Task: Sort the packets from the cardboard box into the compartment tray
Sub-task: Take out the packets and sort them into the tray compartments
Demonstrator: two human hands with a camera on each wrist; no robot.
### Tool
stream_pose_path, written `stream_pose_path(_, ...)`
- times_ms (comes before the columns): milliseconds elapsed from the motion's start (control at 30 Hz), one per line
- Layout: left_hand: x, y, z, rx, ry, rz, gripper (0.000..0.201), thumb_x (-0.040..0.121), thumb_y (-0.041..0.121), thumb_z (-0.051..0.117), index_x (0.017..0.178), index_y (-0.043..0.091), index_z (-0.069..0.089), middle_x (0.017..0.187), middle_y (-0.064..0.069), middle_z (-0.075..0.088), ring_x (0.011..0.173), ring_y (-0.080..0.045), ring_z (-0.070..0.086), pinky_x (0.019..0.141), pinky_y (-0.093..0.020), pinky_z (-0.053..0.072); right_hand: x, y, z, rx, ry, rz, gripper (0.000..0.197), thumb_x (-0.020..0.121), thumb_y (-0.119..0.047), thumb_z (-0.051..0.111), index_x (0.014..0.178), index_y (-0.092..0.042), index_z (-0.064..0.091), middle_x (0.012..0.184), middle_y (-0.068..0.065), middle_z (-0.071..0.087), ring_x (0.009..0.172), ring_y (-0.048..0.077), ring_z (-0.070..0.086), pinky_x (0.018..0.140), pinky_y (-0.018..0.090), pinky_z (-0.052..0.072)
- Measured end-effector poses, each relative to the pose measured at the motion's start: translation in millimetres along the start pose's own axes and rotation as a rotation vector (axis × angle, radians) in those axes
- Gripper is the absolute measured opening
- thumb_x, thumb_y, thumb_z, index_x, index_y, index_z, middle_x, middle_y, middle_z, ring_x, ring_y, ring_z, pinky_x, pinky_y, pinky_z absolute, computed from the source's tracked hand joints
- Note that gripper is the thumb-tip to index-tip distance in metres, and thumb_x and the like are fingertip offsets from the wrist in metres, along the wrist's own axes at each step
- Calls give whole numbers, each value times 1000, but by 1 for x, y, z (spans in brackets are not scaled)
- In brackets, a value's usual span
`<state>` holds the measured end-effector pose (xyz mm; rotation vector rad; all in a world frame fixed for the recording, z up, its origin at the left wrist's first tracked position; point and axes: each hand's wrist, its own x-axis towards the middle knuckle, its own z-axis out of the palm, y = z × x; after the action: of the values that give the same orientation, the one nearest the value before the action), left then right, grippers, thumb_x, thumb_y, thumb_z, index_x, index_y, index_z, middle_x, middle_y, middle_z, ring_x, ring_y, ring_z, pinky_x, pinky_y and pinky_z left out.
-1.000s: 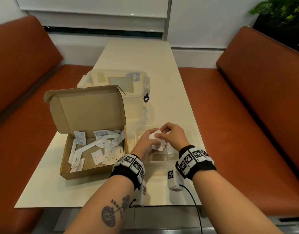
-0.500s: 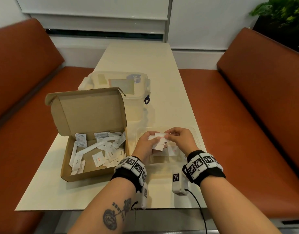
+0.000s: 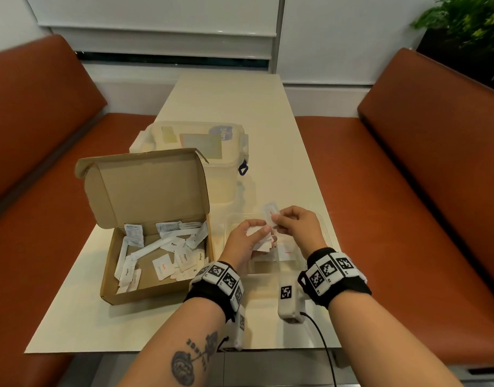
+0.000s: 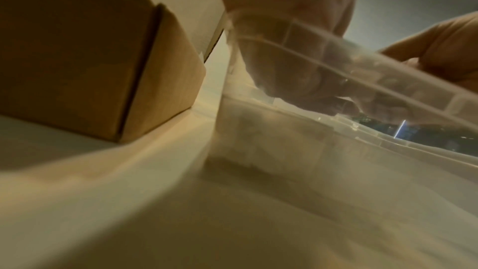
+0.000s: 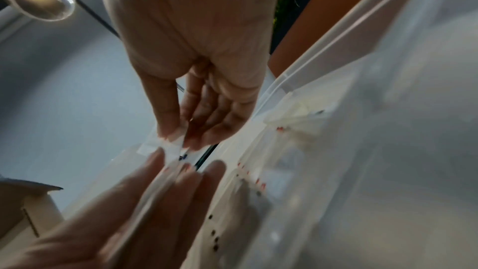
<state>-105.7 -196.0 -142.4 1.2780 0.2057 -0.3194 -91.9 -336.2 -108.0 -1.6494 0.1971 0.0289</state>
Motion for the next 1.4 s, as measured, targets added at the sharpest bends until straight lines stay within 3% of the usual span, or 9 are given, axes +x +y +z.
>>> stream_pose_path(200, 1, -3, -3, -57, -11, -11, 6, 86, 14, 68, 88, 19, 65, 86, -5, 72, 72, -22, 69, 58, -32, 56, -2, 3, 3, -81, -29, 38, 17, 77, -18, 75, 65, -16, 64, 72, -2, 65, 71, 11, 58, 67, 23, 40)
stream_pose_path(300, 2, -4, -3, -47, -2, -20, 6, 86, 14, 68, 86, 20, 65, 84, -4, 72, 70, -22, 69, 55, -30, 55, 0, -1, 0, -159, -90, 27, 12, 80, -18, 74, 86, -10, 67, 82, 0, 63, 77, 14, 57, 69, 23, 43)
stream_pose_path(433, 1, -4, -1, 9, -15, -20, 5, 88, 17, 67, 85, 21, 65, 79, -2, 73, 64, -15, 68, 50, -25, 52, 6, -12, 1, -364, -161, -106, 31, 83, -20, 71, 114, -20, 66, 84, -5, 55, 77, 9, 52, 73, 20, 42)
stream_pose_path(567, 3, -3, -1, 74, 51, 15, 4, 88, 20, 66, 90, 23, 64, 93, -3, 66, 73, -12, 64, 56, -29, 54, 6, -15, 1, -481, -169, -126, 9, 83, -10, 66, 92, -13, 68, 74, 2, 60, 69, 14, 55, 65, 20, 44)
stream_pose_path(733, 2, -2, 0, 69, 136, 123, 9, 92, 14, 59, 98, 21, 62, 107, -20, 67, 99, -37, 63, 93, -54, 49, 1, -4, -18, -437, -42, -66, 16, 75, -2, 67, 72, -15, 58, 72, 6, 59, 66, 17, 54, 68, 32, 48)
stream_pose_path(833, 4, -2, 0, 88, 173, 179, 11, 93, 13, 58, 97, 23, 61, 103, -17, 69, 94, -34, 65, 89, -49, 51, -2, 3, -29, -557, -34, -64, 18, 74, -3, 69, 69, -16, 58, 69, 2, 58, 62, 12, 50, 60, 23, 42)
stream_pose_path(933, 4, -1, 0, 120, 209, 206, 12, 93, 16, 58, 95, 27, 62, 107, -14, 68, 95, -34, 66, 83, -48, 53, -4, 6, -35, -699, -77, -21, 19, 73, -7, 75, 68, -17, 60, 69, -1, 62, 63, 11, 54, 64, 28, 48)
stream_pose_path(1233, 3, 1, 1, 133, 211, 212, 13, 93, 14, 58, 96, 26, 62, 108, -14, 68, 101, -32, 65, 91, -54, 51, -9, 19, -32, -845, -136, -35, 30, 70, -13, 79, 60, -25, 53, 72, -8, 61, 68, 8, 53, 56, 19, 37)
stream_pose_path(1400, 0, 2, 1, 123, 183, 190, 12, 93, 14, 57, 98, 24, 62, 108, -18, 67, 101, -37, 64, 91, -55, 50, -10, 23, -27, -956, -171, -93, 28, 72, -13, 77, 66, -22, 52, 82, -2, 61, 75, 14, 55, 64, 24, 42)
